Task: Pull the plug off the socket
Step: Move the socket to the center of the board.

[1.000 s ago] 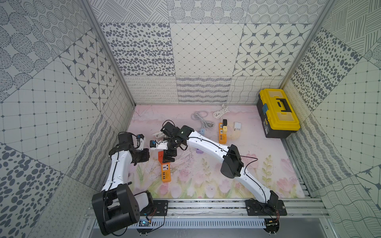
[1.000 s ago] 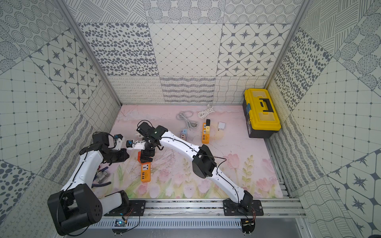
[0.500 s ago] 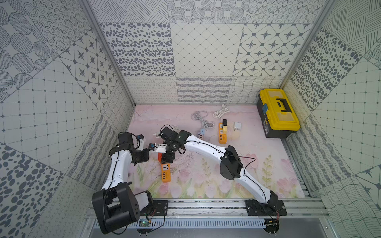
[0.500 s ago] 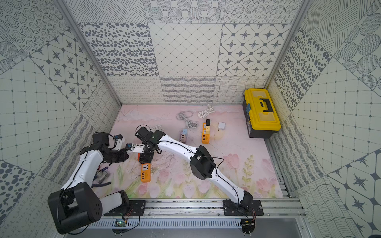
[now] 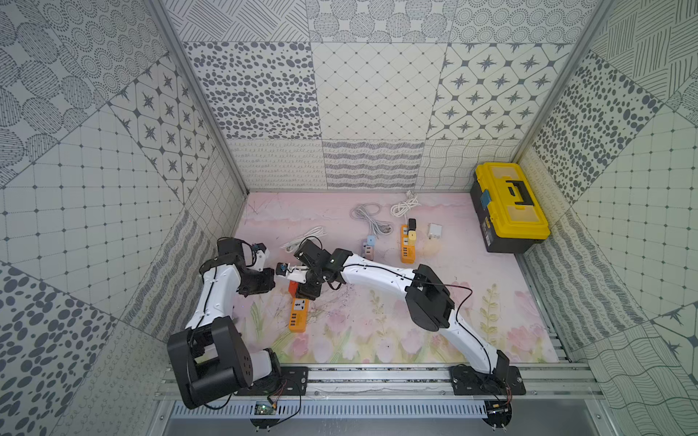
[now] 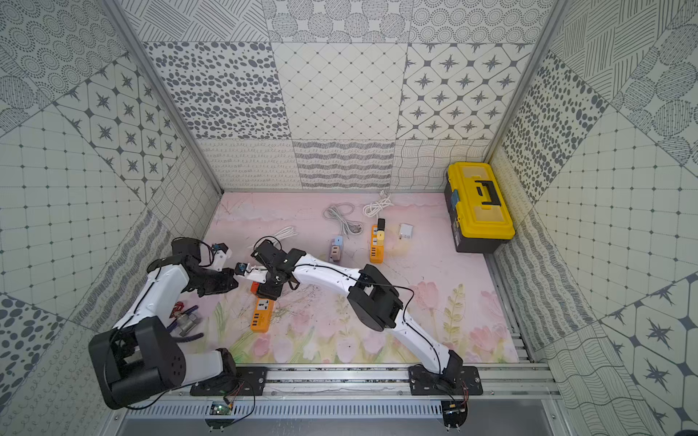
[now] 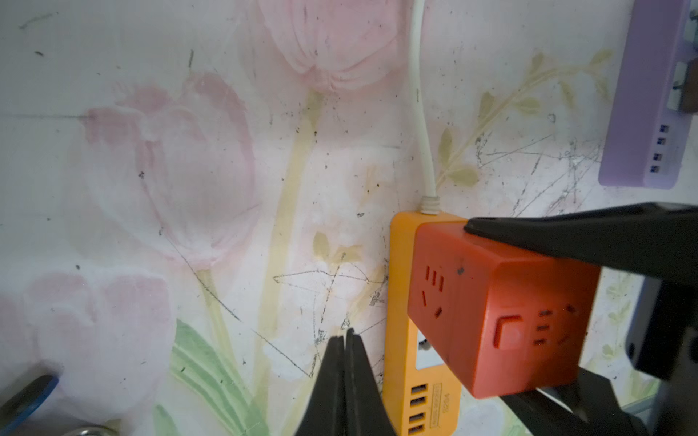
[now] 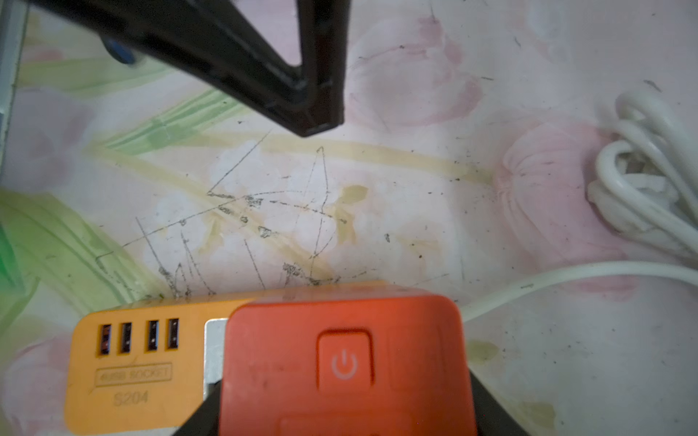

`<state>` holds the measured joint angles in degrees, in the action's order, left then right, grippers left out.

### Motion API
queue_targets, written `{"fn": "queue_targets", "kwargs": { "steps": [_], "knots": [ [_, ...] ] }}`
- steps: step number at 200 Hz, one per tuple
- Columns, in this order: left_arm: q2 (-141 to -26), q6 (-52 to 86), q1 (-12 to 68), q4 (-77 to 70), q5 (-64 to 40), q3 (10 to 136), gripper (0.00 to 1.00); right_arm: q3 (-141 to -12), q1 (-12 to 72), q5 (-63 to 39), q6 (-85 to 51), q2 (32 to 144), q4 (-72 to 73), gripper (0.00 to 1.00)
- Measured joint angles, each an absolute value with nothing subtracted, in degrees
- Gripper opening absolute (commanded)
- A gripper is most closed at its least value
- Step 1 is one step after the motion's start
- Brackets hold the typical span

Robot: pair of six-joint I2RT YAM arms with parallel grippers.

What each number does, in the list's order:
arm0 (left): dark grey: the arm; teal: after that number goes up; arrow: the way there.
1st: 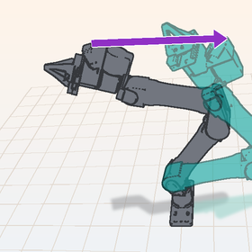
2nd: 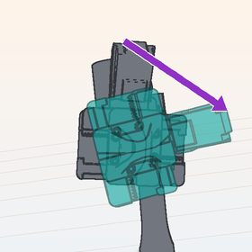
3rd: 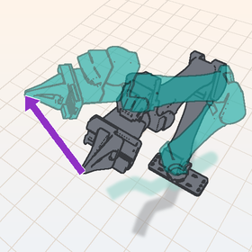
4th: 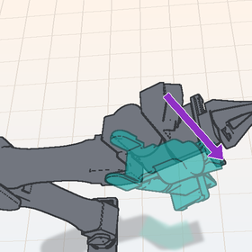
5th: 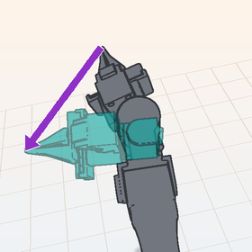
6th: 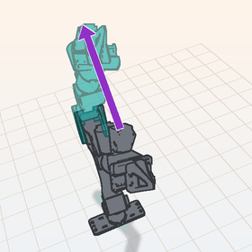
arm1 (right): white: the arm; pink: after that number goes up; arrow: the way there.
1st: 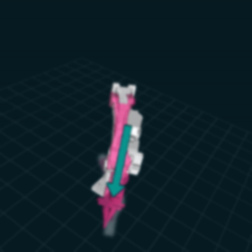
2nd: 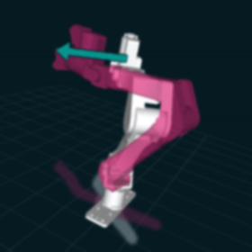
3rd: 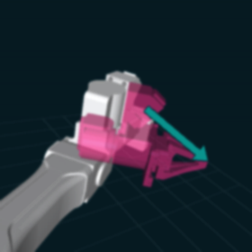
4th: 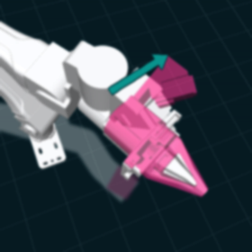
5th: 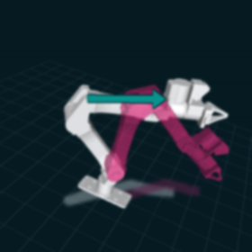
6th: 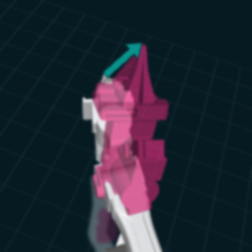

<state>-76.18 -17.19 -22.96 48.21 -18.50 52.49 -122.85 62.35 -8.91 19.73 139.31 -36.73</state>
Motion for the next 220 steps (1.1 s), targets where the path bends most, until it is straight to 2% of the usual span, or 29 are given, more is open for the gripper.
{"fn": "queue_targets", "kwargs": {
  "steps": [14, 82, 220],
  "knots": [
    [-76.8, -18.2, -23.0, 49.3, -19.3, 53.2, 0.00, -123.1, 62.3, -7.2, 18.0, 139.3, -36.2, 0.14],
    [-81.4, -23.7, -23.0, 53.7, -22.5, 54.3, 0.00, -128.9, 61.5, 0.2, 10.8, 142.5, -35.9, 0.10],
    [-94.9, -30.1, -23.0, 56.7, -28.8, 53.2, 0.00, -128.6, 61.3, 2.0, 3.4, 143.6, -33.4, 0.09]
  ]
}}
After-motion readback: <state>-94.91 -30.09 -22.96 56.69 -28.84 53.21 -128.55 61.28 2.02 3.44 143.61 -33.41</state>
